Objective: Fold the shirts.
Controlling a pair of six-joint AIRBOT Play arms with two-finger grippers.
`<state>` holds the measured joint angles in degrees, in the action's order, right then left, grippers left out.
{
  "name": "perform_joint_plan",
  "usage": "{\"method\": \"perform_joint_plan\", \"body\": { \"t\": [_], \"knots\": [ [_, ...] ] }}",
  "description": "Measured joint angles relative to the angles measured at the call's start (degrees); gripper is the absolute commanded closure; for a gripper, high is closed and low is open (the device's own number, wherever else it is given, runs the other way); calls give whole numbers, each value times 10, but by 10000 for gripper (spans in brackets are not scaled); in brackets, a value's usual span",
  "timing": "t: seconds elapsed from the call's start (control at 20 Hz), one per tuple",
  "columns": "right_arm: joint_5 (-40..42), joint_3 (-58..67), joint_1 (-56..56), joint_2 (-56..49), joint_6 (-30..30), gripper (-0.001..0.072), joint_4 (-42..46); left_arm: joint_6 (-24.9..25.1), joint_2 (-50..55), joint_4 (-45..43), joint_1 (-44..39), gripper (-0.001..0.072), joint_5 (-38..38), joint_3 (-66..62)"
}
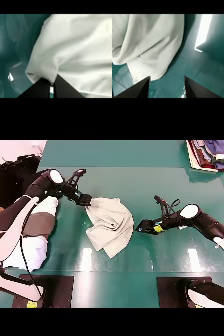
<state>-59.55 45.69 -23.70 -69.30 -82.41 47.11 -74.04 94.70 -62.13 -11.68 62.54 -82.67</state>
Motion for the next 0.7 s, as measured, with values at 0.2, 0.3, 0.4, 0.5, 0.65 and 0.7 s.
{"method": "perform_joint_plan", "body": {
  "t": [0.2, 0.3, 0.4, 0.5, 0.65, 0.7],
  "knots": [
    [18, 0, -28, -32, -8, 226, -7, -7, 0, 0, 3, 680, -8, -45],
    [47, 0, -57, -64, -9, 233, -29, -9, 0, 0, 3, 680, -4, -64],
    [75, 7, -86, -101, -2, 265, -70, -11, 0, 0, 4, 680, 0, -76],
    [94, 28, -116, -138, 13, 495, -107, -11, 0, 0, 4, 681, 2, -82],
    [118, 76, -151, -183, 26, 697, -112, -18, -3, -2, 4, 681, 8, -88],
    [120, 92, -157, -191, 28, 697, -106, -20, -11, -6, 4, 681, 8, -89]
  ]
}}
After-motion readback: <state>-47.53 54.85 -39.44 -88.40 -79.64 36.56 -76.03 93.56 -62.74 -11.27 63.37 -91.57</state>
